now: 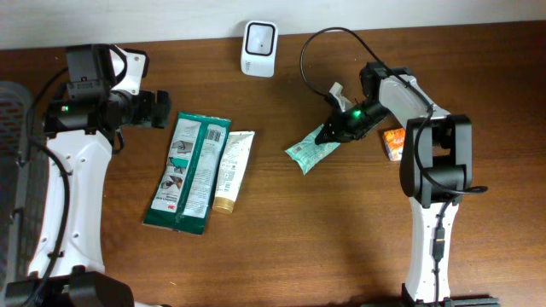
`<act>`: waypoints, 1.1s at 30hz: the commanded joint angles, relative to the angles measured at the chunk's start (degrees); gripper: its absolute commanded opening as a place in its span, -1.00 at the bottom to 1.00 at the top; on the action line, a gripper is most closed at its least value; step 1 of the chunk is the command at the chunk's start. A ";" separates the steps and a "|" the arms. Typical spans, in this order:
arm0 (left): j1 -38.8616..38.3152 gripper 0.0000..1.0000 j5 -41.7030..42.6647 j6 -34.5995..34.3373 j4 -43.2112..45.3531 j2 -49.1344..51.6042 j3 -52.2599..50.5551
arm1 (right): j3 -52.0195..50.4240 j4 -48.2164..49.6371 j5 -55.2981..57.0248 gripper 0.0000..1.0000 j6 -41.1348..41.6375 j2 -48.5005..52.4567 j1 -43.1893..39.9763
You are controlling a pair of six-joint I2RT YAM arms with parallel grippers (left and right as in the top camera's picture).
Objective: Scan the item barcode
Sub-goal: 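Hold the wipes pack up to the scanner with right gripper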
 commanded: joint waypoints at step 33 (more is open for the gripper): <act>0.24 0.98 1.01 0.92 0.07 -0.20 0.24 | 13.22 55.60 67.04 -0.92 -24.04 -11.04 24.30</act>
